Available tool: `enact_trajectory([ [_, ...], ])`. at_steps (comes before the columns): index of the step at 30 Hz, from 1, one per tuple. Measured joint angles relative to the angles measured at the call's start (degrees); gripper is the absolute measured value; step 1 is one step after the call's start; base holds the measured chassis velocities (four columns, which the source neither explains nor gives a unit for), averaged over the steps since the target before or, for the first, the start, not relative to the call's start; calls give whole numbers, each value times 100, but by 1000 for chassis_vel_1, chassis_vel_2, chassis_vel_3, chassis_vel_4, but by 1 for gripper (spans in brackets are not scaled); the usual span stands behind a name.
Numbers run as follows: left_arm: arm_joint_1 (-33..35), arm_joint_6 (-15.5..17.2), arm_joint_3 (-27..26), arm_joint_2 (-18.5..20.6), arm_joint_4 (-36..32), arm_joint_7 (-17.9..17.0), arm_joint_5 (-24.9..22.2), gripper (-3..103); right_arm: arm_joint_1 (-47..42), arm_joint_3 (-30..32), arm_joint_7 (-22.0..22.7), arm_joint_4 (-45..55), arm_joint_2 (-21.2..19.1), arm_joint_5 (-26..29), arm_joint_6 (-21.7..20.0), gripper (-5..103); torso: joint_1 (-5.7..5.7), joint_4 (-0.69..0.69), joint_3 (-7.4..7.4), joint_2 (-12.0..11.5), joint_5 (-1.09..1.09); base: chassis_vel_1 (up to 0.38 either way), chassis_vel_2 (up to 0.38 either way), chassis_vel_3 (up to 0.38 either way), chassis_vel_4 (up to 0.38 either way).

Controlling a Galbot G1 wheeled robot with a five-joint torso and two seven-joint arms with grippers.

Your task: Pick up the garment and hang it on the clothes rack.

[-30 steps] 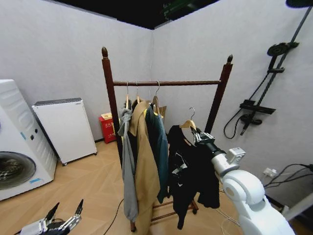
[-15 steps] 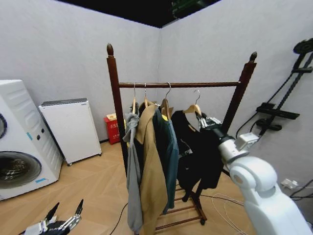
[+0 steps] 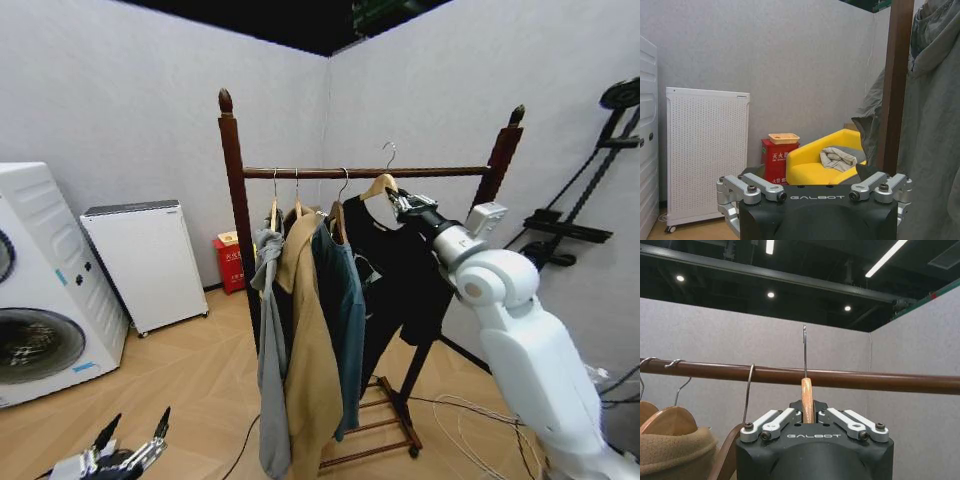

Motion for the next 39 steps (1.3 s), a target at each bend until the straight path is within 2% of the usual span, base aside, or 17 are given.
enact_trajectory([
  [10,0,0,0,0,0,0,0,100,373,-389,230,-647,209,105,-150,10,-1,-1,0,0,0,0,0,0,0],
  [22,0,0,0,0,0,0,0,100,102,-362,182,-545,245,18,-247,8,0,0,0,0,-1,0,0,0,0],
  [23,0,0,0,0,0,0,0,100,56,-342,174,-488,237,22,-249,13,-1,0,0,0,2,0,0,0,0],
  [24,0,0,0,0,0,0,0,100,56,-342,174,-488,237,22,-249,13,-1,0,0,0,2,0,0,0,0],
  [25,0,0,0,0,0,0,0,100,14,-303,191,-396,215,53,-249,24,0,0,0,0,0,0,0,0,0],
  [26,0,0,0,0,0,0,0,100,-32,-266,201,-327,193,74,-249,24,-1,1,0,0,-1,0,0,0,0],
  [27,0,0,0,0,0,0,0,100,-131,-200,215,-211,154,102,-248,34,-1,1,0,0,-1,0,0,0,0],
  [28,0,0,0,0,0,0,0,100,-131,-200,215,-211,154,102,-248,34,-1,1,0,0,-1,0,0,0,0],
  [30,0,0,0,0,0,0,0,100,-501,-38,297,153,66,222,-233,46,-1,1,0,0,-1,0,0,0,0],
  [31,0,0,0,0,0,0,0,100,-501,-38,297,153,66,222,-233,46,-1,1,0,0,-1,0,0,0,0],
  [33,0,0,0,0,0,0,0,100,-1192,227,374,771,-20,110,-118,57,0,-1,-1,0,1,0,0,0,0],
  [35,0,0,0,0,0,0,0,100,-1404,306,417,969,-30,82,-104,57,-1,-2,-1,0,1,0,0,0,0],
  [36,0,0,0,0,0,1,0,100,-1824,444,584,1355,-31,61,-100,68,-1,-2,-1,1,1,0,0,0,0],
  [38,0,0,0,0,0,0,0,100,-2044,523,678,1534,-16,57,-111,68,-1,-1,-1,1,0,0,0,0,0],
  [39,0,0,0,0,0,1,0,100,-2367,632,798,1763,19,50,-147,78,-1,0,-1,1,-1,0,0,0,0],
])
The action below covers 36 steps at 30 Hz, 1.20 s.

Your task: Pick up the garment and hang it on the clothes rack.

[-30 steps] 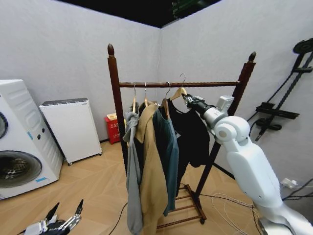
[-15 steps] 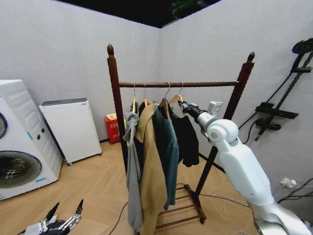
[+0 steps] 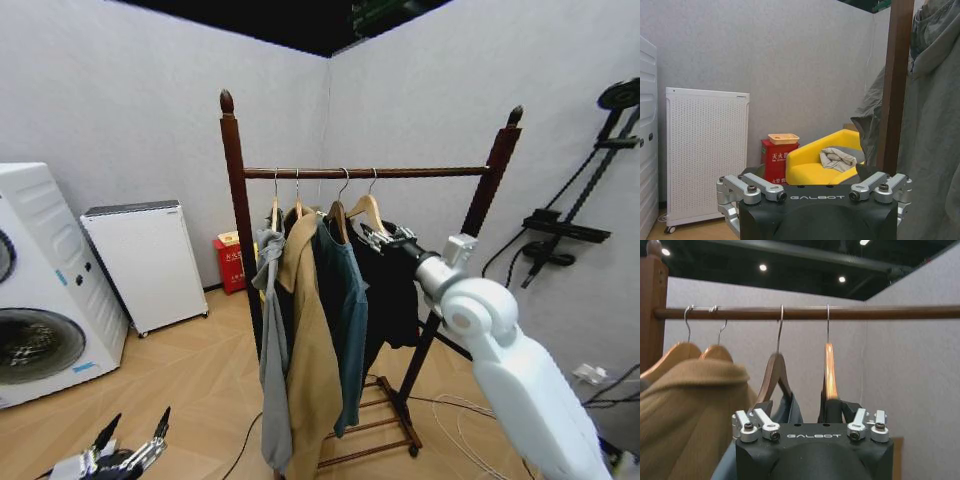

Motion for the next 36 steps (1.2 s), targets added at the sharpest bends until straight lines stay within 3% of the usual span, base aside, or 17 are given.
enact_trajectory([
  [3,0,0,0,0,0,-1,0,100,-503,165,192,315,69,-23,-121,84,0,0,0,0,0,0,0,0,0],
  [6,0,0,0,0,0,-1,0,100,-1487,622,598,776,295,-127,-350,97,0,-1,0,0,1,0,0,0,0],
  [12,0,0,0,0,0,-1,0,100,-2338,1034,615,972,655,-562,-391,100,0,0,0,0,2,0,0,0,0],
  [15,0,0,0,0,0,1,0,100,-3077,1238,431,1111,1161,-1113,-286,100,0,-2,0,0,2,0,0,0,0],
  [22,0,0,0,0,0,0,0,100,-3632,1421,325,1339,1789,-1535,-278,100,0,0,0,0,-1,0,0,0,0],
  [36,0,0,0,0,0,0,0,100,-3832,1442,391,1345,1895,-1659,-228,100,1,0,0,-1,1,-1,-28,-32,-2],
])
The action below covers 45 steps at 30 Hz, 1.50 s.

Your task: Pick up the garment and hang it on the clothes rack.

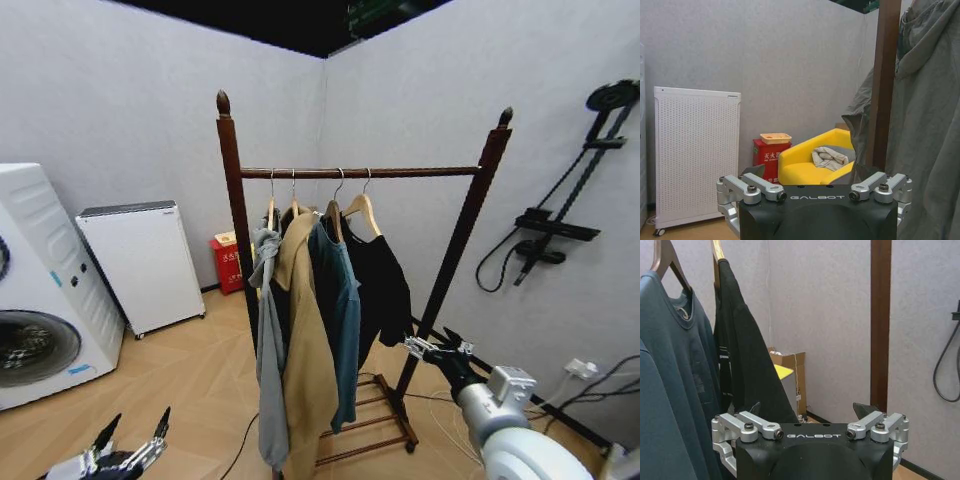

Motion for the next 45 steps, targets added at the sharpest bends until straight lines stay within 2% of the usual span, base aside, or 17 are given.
enact_trajectory([
  [15,0,0,0,0,0,-1,0,100,6,48,36,-11,-43,-16,-18,100,0,-2,1,0,2,-7,-142,-145,-15],
  [18,0,0,0,0,0,-1,0,100,10,48,32,-11,-56,-14,-17,100,0,0,0,0,-4,5,-239,-230,-2],
  [19,0,0,0,0,0,0,0,100,22,47,30,-12,-62,-12,-15,100,0,-1,1,0,3,18,-260,-271,7],
  [25,0,0,0,0,0,0,0,100,74,-50,27,-14,-44,-16,-12,100,-1,-1,0,0,-2,17,-268,-253,10],
  [45,0,0,0,-1,0,0,0,100,7,-274,-6,-17,82,-220,20,100,-1,-1,0,0,1,6,-253,-248,-2],
])
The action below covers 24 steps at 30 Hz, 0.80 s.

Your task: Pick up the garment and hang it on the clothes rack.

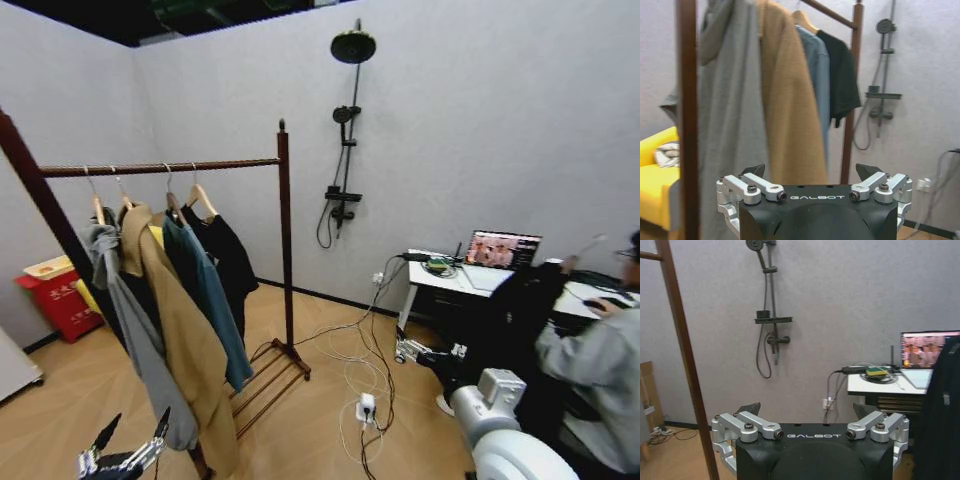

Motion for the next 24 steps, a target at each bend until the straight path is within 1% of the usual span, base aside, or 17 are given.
enact_trajectory([
  [3,0,0,0,0,0,-1,0,100,3,-21,-6,0,1,-7,2,100,0,1,0,0,-4,-4,-252,-236,6],
  [4,0,0,0,0,0,0,0,100,4,-34,-8,0,1,-11,3,100,1,1,0,0,0,18,-263,-252,-10],
  [24,0,0,0,0,0,0,0,100,13,-134,-104,0,9,-79,38,100,0,1,0,0,-1,9,-255,-252,4],
])
